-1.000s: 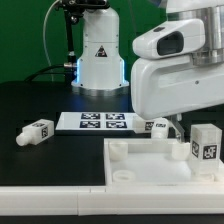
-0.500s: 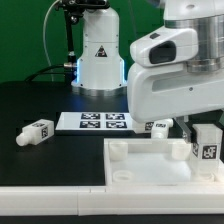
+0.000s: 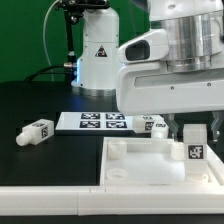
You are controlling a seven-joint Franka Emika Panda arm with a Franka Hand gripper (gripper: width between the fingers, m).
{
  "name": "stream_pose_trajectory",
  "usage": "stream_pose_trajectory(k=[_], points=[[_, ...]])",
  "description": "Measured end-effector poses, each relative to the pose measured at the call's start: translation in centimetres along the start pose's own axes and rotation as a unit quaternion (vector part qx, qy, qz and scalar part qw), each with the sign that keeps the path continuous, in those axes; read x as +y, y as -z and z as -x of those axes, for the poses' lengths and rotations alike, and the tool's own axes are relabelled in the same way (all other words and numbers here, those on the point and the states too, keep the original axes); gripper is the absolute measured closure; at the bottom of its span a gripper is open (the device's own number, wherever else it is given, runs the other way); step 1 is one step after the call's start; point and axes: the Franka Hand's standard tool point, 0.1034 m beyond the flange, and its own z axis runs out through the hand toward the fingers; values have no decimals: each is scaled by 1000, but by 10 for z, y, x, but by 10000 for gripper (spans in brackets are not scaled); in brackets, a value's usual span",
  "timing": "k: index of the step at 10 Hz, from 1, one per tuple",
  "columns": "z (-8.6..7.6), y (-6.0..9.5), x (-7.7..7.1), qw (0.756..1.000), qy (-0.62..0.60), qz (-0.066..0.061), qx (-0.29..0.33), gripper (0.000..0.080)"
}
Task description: Assemble square table
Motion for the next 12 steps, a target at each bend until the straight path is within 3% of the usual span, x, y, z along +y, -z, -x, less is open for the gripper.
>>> stream_pose_trajectory(k=[2,4,6,7,8,9,10,11,12], points=[[4,-1,-4,991,-131,5,-5,512],[7,-5,-15,963,-269,-2,-1,512],[6,-6,-19,953,-302,-6,-3,512],[7,-6,-19,960,-279,-6,-3,512],[7,-6,-19,962,-273,-6,-3,330],[8,-6,-19,980,-198,-8,6,214],[8,-6,-17,996,-90,-8,21,214],[7,-6,-17,1000,0,-4,24,162],[8,-6,-17,1000,3,-5,23,162]])
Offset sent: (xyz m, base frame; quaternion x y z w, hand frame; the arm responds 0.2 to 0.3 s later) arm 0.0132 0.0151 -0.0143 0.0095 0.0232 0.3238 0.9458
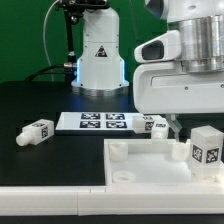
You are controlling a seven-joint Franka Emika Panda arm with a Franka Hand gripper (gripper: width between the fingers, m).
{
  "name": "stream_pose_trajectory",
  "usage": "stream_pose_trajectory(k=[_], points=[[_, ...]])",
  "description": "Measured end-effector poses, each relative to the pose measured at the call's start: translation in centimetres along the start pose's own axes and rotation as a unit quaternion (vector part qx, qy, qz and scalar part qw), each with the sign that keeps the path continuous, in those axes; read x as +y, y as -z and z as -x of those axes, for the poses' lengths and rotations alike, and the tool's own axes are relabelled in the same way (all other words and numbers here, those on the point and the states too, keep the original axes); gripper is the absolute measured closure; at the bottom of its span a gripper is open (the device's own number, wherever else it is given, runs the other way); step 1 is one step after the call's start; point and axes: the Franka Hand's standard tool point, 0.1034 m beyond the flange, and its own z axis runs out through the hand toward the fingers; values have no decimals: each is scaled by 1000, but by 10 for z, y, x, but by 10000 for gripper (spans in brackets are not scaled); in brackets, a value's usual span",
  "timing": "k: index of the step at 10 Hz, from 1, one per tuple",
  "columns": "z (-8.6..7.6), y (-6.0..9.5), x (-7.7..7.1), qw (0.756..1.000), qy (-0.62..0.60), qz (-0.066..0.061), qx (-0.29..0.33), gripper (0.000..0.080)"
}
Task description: Assemble square table
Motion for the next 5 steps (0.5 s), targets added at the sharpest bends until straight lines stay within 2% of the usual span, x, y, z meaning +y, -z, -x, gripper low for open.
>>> stream_pose_trajectory(k=[3,5], points=[[-3,0,2,989,150,3,2,151],[-16,0,-3,942,335,18,10,151]])
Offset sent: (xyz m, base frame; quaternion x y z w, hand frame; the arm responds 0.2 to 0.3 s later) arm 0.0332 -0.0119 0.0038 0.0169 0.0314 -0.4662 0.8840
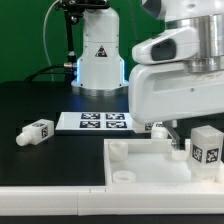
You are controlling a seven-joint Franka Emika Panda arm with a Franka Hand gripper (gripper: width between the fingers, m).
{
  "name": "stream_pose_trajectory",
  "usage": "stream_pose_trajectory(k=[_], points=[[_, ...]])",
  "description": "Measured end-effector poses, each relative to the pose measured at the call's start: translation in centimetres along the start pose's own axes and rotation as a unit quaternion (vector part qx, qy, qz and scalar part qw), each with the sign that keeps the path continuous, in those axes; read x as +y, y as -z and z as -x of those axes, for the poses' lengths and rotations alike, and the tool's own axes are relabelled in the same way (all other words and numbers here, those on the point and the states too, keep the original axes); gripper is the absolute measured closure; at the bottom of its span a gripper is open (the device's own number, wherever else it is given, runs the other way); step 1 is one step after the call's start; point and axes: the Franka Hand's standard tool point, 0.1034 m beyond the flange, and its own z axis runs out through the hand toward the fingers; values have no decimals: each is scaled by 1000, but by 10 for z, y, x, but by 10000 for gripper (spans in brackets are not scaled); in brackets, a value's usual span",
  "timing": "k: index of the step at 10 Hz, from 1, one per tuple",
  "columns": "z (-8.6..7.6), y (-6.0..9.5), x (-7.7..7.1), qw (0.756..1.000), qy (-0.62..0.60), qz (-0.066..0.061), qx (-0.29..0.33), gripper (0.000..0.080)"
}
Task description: Assemble square table
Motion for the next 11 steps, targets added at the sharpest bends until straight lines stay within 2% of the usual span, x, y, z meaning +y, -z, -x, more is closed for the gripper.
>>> stream_pose_trajectory(k=[1,3,4,5,7,8,9,11], points=[[0,-1,-2,1000,16,0,-1,151],[1,-1,-1,1000,-4,0,-2,397],[0,-1,-1,1000,-10,0,-1,397],[1,-1,2,1000,-31,2,-1,510],[1,-1,6,983,-186,3,2,510],[3,-2,7,962,-272,8,5,510],[6,-2,8,941,-337,4,5,510],[8,-3,6,859,-512,-16,-6,510]])
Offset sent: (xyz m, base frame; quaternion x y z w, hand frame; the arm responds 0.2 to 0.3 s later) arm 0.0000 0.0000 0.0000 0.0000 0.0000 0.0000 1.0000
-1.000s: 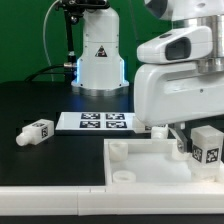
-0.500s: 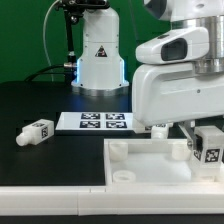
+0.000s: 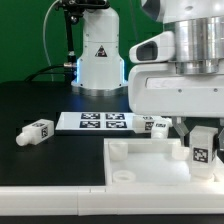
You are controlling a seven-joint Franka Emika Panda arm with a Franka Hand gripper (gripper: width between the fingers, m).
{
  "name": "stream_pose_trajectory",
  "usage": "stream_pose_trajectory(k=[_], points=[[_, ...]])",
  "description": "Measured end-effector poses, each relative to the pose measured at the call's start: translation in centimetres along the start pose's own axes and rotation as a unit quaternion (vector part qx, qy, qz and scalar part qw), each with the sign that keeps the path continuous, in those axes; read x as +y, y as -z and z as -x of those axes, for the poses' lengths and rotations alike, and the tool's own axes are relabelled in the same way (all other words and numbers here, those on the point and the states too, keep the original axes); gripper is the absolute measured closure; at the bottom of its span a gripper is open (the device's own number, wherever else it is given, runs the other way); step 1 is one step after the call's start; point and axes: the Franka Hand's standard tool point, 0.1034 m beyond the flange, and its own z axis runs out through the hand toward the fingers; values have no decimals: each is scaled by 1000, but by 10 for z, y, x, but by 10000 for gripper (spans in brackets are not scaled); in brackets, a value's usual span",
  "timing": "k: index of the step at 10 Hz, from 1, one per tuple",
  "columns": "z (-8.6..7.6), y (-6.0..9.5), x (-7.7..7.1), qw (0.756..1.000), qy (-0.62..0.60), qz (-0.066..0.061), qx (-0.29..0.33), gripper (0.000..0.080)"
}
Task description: Assemble square table
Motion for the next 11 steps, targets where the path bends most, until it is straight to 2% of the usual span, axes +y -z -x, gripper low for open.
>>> stream_pose_trajectory(k=[5,7,9,10,11], points=[[-1,0,1,989,-147,-5,-9,509],[-3,0,3,952,-304,-11,-35,509],[-2,0,3,954,-297,-11,-35,509],[-2,-1,4,971,-236,-12,-29,308],[0,-3,3,990,-138,-13,-23,308]])
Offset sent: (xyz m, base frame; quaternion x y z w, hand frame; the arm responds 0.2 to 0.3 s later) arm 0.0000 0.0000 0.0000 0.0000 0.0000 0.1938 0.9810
